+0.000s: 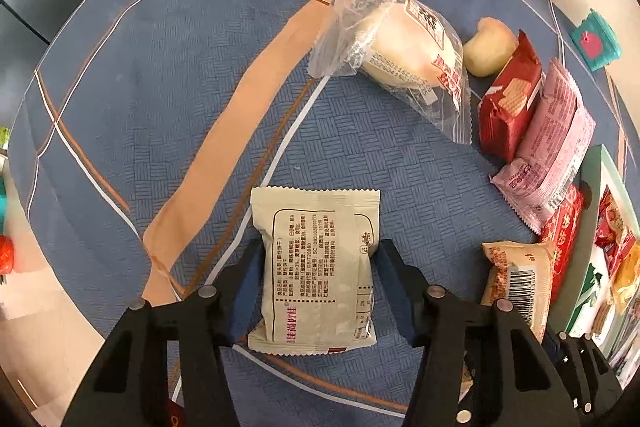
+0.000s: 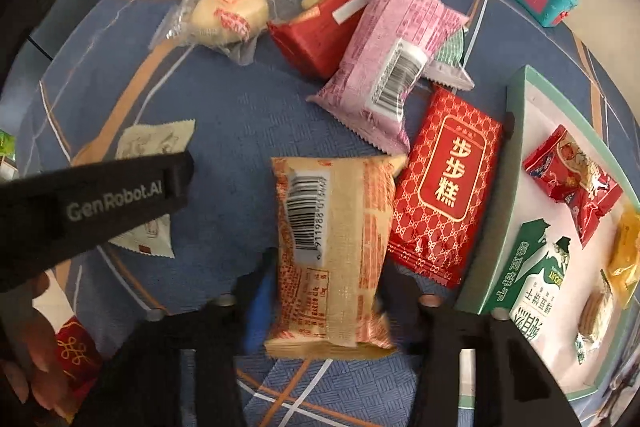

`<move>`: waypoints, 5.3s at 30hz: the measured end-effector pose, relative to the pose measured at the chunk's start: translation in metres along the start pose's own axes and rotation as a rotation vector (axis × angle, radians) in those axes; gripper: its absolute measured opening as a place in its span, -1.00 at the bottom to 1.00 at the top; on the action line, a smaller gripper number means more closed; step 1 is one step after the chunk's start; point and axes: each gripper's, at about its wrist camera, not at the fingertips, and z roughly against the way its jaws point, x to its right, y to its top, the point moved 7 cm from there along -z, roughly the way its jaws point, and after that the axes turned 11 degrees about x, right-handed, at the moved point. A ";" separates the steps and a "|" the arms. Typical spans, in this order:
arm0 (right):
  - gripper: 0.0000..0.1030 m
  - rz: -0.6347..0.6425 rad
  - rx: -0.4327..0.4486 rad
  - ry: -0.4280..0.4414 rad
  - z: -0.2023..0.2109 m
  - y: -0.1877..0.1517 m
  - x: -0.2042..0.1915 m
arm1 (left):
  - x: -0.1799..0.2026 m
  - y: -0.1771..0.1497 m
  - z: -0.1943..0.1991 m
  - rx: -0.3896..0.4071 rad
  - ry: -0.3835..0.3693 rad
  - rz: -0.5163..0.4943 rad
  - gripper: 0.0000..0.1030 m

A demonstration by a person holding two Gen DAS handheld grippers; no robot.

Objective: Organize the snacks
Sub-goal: 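Carry the white packet and tan bread pack over the white tray, then open the left tool to drop the white packet while the right tool releases the tan bread pack, then withdraw both tools from the tray toward the round bun in clear bag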

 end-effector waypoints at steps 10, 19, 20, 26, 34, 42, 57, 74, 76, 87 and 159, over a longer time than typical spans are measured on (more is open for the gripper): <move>-0.19 -0.066 0.051 0.053 0.043 0.007 0.033 | -0.009 0.022 0.029 0.102 -0.047 0.037 0.03; -0.19 -0.124 0.147 0.104 0.087 0.015 0.048 | -0.009 0.038 0.060 0.219 -0.092 0.056 -0.01; -0.19 -0.129 0.154 0.106 0.093 0.017 0.049 | -0.010 0.040 0.062 0.230 -0.094 0.056 0.00; -0.19 -0.139 0.174 0.106 0.112 0.020 0.051 | -0.004 0.042 0.078 0.269 -0.103 0.060 -0.01; -0.19 -0.173 0.176 0.087 0.106 0.016 0.065 | 0.017 0.038 0.089 0.285 -0.124 0.028 -0.01; -0.19 -0.295 0.206 0.049 0.117 0.006 0.123 | 0.070 0.026 0.108 0.313 -0.174 -0.072 -0.01; -0.19 -0.587 0.265 -0.107 0.147 -0.043 0.265 | 0.191 -0.025 0.134 0.327 -0.324 -0.355 0.00; -0.18 -0.653 0.263 -0.111 0.137 -0.058 0.295 | 0.255 -0.043 0.107 0.187 -0.455 -0.375 0.00; -0.18 -0.655 0.266 -0.107 0.135 -0.058 0.297 | 0.260 -0.040 0.103 0.182 -0.457 -0.374 0.00; -0.18 -0.707 0.267 -0.101 0.123 -0.061 0.313 | 0.290 -0.034 0.089 0.155 -0.487 -0.373 0.00; 1.00 -0.490 0.401 -0.214 0.139 -0.027 0.266 | 0.164 0.048 0.073 0.339 -0.024 -0.262 0.81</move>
